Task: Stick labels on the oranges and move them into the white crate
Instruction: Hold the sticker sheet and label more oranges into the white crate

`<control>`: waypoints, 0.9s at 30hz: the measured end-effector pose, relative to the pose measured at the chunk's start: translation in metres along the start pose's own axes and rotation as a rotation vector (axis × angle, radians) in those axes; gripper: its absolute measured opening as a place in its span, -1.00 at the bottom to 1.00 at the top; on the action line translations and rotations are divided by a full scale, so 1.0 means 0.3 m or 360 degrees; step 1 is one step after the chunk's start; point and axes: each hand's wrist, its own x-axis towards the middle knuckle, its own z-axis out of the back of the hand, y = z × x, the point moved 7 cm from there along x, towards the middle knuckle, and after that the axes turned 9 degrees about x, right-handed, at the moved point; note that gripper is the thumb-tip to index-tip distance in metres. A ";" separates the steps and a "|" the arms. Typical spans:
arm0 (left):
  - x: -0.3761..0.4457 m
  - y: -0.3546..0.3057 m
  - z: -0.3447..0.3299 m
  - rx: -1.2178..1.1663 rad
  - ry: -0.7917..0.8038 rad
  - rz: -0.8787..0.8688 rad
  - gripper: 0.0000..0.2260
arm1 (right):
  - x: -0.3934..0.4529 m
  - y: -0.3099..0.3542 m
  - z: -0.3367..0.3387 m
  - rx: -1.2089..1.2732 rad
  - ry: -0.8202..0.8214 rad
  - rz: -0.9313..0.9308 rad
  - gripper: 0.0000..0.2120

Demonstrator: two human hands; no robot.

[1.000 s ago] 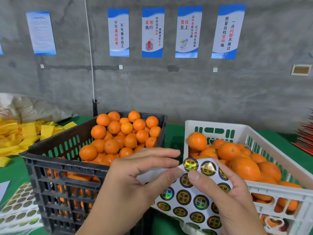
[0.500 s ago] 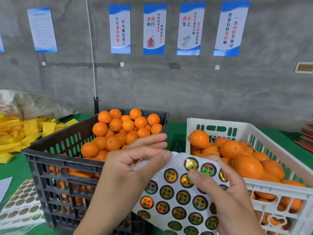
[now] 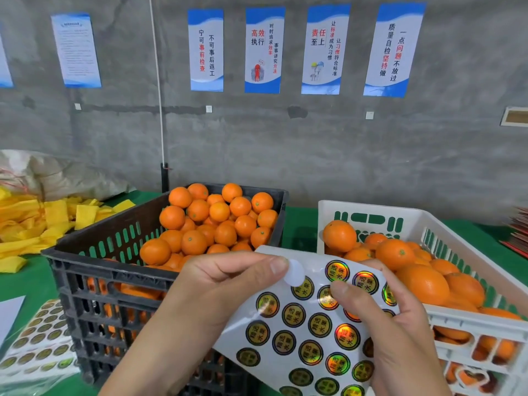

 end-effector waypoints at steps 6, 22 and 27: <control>-0.029 -0.075 0.047 0.0495 -0.0575 -0.0464 -0.87 | -0.007 -0.002 -0.037 -0.0027 0.0118 -0.0061 -0.54; 0.032 0.013 0.338 0.0993 -0.1203 -0.0417 -0.84 | 0.598 -0.272 -0.390 -0.1812 0.0642 0.0193 -0.73; 0.027 -0.002 0.339 0.1084 -0.1214 -0.0477 -0.87 | 0.769 -0.430 -0.404 -0.2516 0.0822 -0.0043 -0.65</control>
